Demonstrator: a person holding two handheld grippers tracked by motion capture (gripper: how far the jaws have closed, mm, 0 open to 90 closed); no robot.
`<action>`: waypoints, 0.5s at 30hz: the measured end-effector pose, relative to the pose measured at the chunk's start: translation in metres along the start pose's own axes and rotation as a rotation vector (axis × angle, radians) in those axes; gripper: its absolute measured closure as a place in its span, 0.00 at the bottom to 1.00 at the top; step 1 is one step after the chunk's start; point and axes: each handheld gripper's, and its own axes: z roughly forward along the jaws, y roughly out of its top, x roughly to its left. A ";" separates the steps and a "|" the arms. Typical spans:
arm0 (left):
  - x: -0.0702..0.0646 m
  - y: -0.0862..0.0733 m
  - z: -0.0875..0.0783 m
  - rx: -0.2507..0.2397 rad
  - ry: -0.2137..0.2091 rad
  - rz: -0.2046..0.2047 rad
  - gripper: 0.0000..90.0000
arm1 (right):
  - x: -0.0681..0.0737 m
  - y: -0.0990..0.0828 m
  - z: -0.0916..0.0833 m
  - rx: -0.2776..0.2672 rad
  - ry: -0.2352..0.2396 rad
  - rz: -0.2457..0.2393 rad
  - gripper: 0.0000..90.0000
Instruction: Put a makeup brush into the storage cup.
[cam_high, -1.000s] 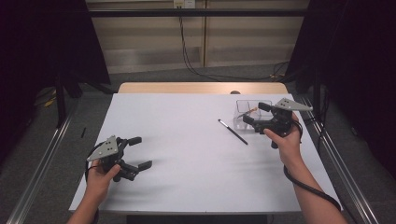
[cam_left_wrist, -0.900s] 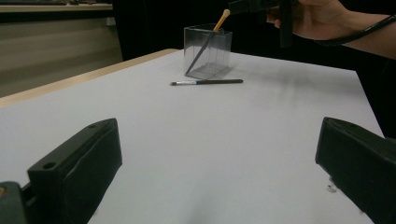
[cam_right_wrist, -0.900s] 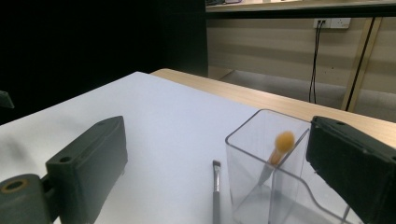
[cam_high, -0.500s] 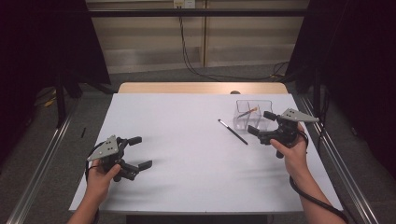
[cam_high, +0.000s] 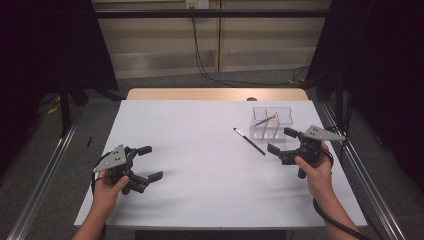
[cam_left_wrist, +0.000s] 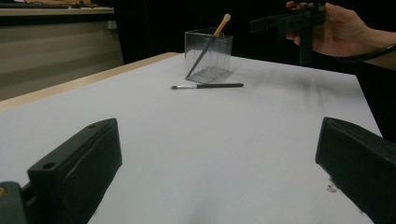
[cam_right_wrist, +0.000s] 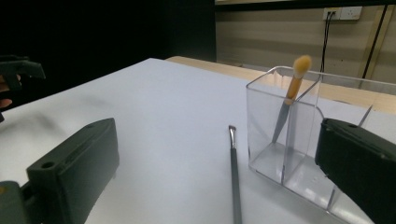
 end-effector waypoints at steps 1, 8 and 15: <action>0.000 0.000 0.000 0.001 -0.001 0.000 0.00 | 0.002 -0.002 -0.001 0.003 0.004 0.000 0.00; 0.000 -0.001 0.001 0.004 -0.002 0.002 0.00 | 0.007 -0.008 -0.006 0.016 0.011 -0.007 0.00; 0.001 0.000 0.002 0.001 -0.005 0.002 0.00 | 0.010 -0.012 -0.016 0.019 0.010 -0.014 0.00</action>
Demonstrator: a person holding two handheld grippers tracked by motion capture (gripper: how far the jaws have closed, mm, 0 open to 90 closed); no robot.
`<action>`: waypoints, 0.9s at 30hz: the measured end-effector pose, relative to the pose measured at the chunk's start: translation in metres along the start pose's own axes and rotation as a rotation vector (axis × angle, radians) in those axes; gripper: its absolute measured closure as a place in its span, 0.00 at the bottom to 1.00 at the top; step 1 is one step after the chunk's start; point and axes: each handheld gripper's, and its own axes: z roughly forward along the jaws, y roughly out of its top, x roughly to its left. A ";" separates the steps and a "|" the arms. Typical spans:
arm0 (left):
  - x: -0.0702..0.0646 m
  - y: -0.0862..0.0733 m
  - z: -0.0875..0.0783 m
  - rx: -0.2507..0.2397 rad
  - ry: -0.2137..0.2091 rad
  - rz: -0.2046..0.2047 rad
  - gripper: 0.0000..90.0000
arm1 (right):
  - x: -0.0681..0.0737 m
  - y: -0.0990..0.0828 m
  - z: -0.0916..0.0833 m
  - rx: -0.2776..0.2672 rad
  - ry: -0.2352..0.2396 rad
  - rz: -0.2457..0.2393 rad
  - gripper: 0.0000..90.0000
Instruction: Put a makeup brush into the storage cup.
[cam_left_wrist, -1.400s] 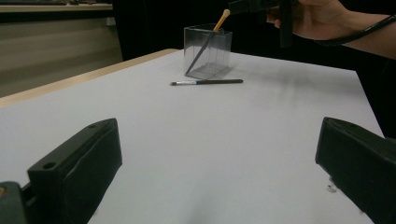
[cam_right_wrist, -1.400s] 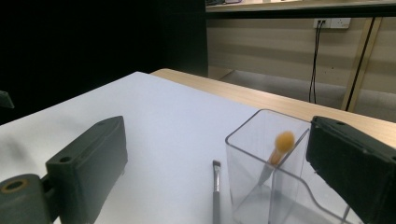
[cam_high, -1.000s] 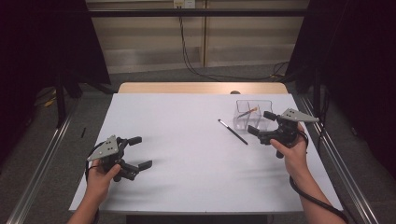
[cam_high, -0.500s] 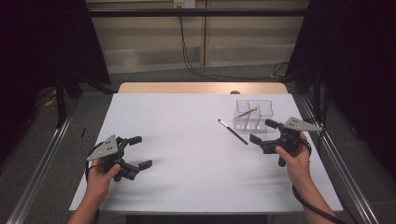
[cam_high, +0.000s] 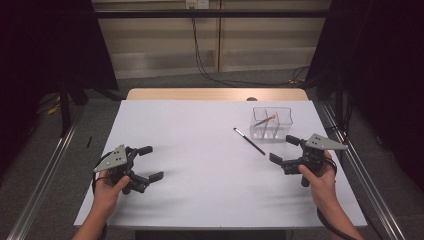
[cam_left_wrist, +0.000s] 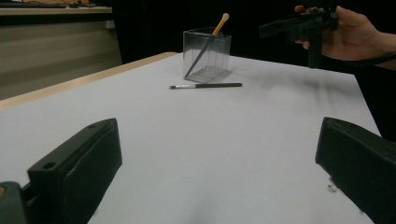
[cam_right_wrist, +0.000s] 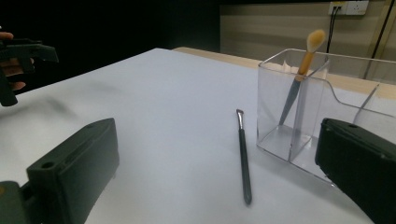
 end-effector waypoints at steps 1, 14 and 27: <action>0.000 0.000 0.000 -0.001 -0.002 -0.002 0.00 | 0.000 -0.001 -0.002 0.000 0.001 0.001 0.00; -0.001 0.001 0.001 -0.005 -0.006 0.002 0.00 | 0.005 -0.008 -0.009 0.024 0.005 -0.014 0.00; -0.002 0.001 -0.001 -0.009 -0.005 -0.001 0.00 | 0.010 -0.016 -0.021 0.025 0.003 -0.035 0.00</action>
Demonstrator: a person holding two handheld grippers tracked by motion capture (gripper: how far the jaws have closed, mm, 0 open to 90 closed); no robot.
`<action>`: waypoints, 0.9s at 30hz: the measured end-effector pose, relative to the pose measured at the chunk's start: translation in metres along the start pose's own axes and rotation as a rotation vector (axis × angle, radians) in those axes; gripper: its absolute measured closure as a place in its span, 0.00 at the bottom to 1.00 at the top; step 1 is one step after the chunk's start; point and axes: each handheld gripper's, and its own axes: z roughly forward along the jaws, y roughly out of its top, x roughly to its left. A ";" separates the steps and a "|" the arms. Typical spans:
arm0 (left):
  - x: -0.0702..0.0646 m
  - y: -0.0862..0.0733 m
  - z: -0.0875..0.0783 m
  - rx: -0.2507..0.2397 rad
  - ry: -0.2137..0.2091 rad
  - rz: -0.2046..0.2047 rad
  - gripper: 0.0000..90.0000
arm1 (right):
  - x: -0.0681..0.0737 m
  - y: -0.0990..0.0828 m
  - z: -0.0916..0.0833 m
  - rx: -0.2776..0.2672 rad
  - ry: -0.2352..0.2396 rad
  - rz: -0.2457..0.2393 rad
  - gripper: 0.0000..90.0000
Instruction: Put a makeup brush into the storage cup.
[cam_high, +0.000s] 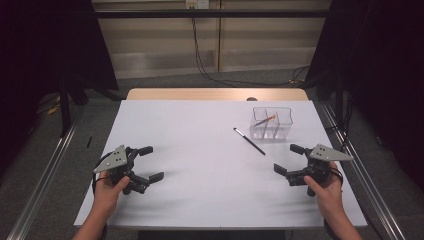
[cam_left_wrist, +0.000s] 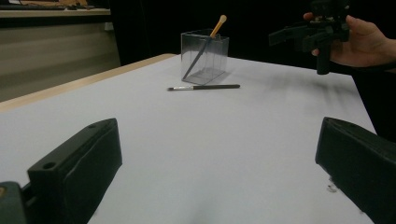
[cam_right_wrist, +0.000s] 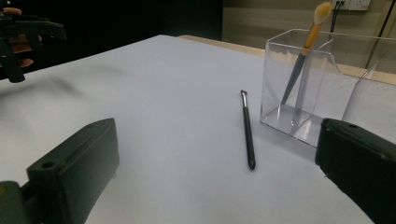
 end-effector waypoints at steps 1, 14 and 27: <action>0.000 0.000 0.000 0.000 0.002 -0.001 0.00 | 0.000 -0.001 -0.001 -0.004 0.002 0.000 0.00; 0.000 0.000 0.000 0.000 0.001 0.001 0.00 | 0.003 -0.007 -0.008 -0.007 0.000 -0.010 0.00; 0.001 -0.002 0.004 0.003 -0.011 -0.004 0.00 | 0.003 -0.007 -0.007 0.003 0.001 -0.013 0.00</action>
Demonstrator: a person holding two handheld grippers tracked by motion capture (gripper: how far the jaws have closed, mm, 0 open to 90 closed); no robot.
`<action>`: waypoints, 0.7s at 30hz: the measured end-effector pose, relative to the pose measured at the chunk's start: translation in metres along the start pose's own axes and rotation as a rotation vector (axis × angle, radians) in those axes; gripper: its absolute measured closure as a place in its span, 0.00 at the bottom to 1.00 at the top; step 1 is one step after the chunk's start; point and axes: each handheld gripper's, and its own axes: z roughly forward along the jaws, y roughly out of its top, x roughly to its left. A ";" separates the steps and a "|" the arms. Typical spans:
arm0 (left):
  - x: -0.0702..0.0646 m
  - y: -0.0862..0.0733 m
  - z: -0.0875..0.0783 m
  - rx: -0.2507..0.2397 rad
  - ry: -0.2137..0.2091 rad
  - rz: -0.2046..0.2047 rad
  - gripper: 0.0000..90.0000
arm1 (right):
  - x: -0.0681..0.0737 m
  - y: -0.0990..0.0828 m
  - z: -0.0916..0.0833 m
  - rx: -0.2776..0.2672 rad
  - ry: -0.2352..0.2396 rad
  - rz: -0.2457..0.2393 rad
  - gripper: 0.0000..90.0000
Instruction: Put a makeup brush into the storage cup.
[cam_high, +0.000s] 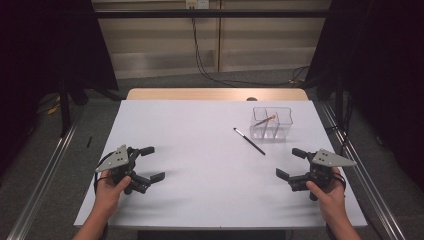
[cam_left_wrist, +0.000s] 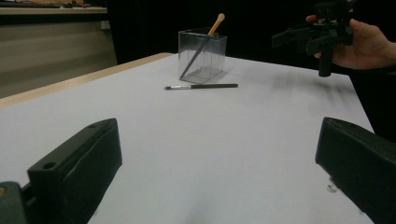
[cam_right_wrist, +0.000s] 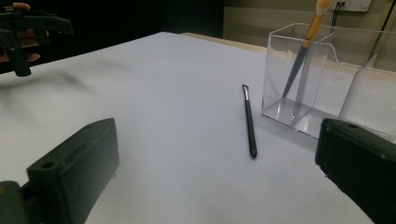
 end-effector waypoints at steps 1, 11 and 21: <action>0.000 0.000 0.000 -0.002 -0.002 0.000 0.00 | 0.000 0.000 0.001 -0.002 -0.001 0.001 0.00; -0.001 0.000 0.002 0.003 -0.003 -0.002 0.00 | -0.005 0.008 0.010 -0.005 0.000 -0.002 0.00; -0.005 0.001 0.001 0.007 -0.001 0.005 0.00 | -0.009 0.015 0.024 0.008 0.008 -0.011 0.00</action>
